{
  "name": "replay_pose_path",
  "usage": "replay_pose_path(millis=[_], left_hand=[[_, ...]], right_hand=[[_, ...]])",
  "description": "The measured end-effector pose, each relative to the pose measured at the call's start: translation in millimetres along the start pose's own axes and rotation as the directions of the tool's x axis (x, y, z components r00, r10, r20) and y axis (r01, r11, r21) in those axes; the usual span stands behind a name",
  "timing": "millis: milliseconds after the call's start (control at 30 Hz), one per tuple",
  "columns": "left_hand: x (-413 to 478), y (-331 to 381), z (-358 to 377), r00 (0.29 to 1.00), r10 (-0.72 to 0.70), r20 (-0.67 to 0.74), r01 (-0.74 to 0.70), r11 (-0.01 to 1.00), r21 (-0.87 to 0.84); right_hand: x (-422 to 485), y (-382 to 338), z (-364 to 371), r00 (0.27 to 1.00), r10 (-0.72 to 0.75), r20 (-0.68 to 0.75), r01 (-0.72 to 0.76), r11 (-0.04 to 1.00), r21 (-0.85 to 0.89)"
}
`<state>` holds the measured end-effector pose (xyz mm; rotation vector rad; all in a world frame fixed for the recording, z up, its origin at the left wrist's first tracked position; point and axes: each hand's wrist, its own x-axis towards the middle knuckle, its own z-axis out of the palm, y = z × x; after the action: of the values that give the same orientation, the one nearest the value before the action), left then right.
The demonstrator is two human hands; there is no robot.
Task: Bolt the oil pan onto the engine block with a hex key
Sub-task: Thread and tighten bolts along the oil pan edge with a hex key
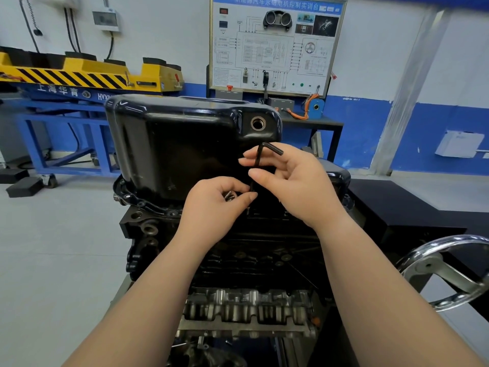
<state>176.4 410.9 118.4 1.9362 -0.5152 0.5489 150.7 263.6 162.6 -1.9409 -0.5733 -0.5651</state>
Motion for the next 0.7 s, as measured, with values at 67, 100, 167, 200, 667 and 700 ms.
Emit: replay_pose_path(millis=[67, 100, 167, 200, 667, 700], left_hand=[[-0.2, 0.7, -0.2, 1.0, 0.0, -0.001, 0.0, 1.0, -0.001], [-0.2, 1.0, -0.2, 1.0, -0.002, -0.002, 0.002, 1.0, 0.0], [0.1, 1.4, -0.2, 1.0, -0.008, -0.009, 0.008, 1.0, 0.003], [0.2, 1.3, -0.1, 1.0, -0.009, -0.009, 0.009, 1.0, 0.007], [-0.7, 1.4, -0.3, 1.0, 0.0, -0.002, 0.0, 1.0, 0.022], [-0.7, 1.7, -0.2, 1.0, -0.004, 0.002, 0.004, 1.0, 0.018]], right_hand=[[0.2, -0.5, -0.7, 0.999, 0.007, 0.034, -0.008, 1.0, 0.021], [0.3, -0.6, -1.0, 0.999, 0.005, 0.044, -0.006, 1.0, 0.02], [0.9, -0.4, 0.0, 0.999, 0.003, 0.037, -0.003, 1.0, -0.008], [0.9, -0.3, 0.8, 1.0, 0.006, 0.022, -0.006, 1.0, -0.012], [-0.2, -1.7, 0.5, 0.998, 0.018, 0.062, -0.015, 0.999, -0.038], [-0.4, -1.8, -0.8, 0.997, 0.023, 0.077, -0.021, 1.0, -0.02]])
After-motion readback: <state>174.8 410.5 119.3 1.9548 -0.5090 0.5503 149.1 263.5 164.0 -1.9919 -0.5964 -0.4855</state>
